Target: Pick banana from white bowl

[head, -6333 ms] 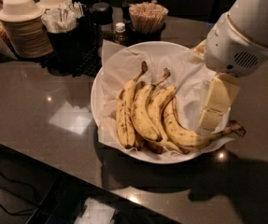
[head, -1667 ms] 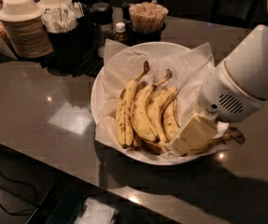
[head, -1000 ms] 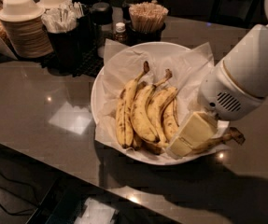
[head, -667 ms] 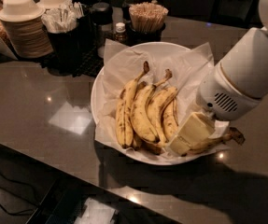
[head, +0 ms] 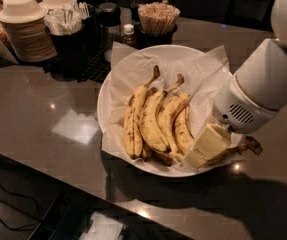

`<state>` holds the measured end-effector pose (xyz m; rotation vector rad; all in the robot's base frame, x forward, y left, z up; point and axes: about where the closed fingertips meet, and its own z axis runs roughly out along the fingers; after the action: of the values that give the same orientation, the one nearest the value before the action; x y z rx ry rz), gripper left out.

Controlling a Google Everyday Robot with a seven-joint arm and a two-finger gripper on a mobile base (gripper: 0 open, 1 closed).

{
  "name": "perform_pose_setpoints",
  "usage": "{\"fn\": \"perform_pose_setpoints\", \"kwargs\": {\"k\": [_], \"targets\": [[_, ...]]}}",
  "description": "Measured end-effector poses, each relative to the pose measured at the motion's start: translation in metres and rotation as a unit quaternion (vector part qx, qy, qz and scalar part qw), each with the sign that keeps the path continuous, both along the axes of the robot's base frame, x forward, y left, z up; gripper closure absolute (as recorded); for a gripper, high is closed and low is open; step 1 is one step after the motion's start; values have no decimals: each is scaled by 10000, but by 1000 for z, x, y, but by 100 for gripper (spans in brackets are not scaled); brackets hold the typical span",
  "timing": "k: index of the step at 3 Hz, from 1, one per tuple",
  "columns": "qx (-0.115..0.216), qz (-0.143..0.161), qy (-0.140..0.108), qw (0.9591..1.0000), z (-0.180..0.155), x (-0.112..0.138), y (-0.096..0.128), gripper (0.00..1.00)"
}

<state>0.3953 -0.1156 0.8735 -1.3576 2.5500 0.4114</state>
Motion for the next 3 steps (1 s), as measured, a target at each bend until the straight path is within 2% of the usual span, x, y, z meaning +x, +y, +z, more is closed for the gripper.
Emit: {"fn": "perform_pose_setpoints", "kwargs": {"k": [1, 3], "targets": [[-69, -82, 59, 9999, -7, 0, -5, 47], [13, -110, 55, 9999, -6, -2, -8, 93]]}}
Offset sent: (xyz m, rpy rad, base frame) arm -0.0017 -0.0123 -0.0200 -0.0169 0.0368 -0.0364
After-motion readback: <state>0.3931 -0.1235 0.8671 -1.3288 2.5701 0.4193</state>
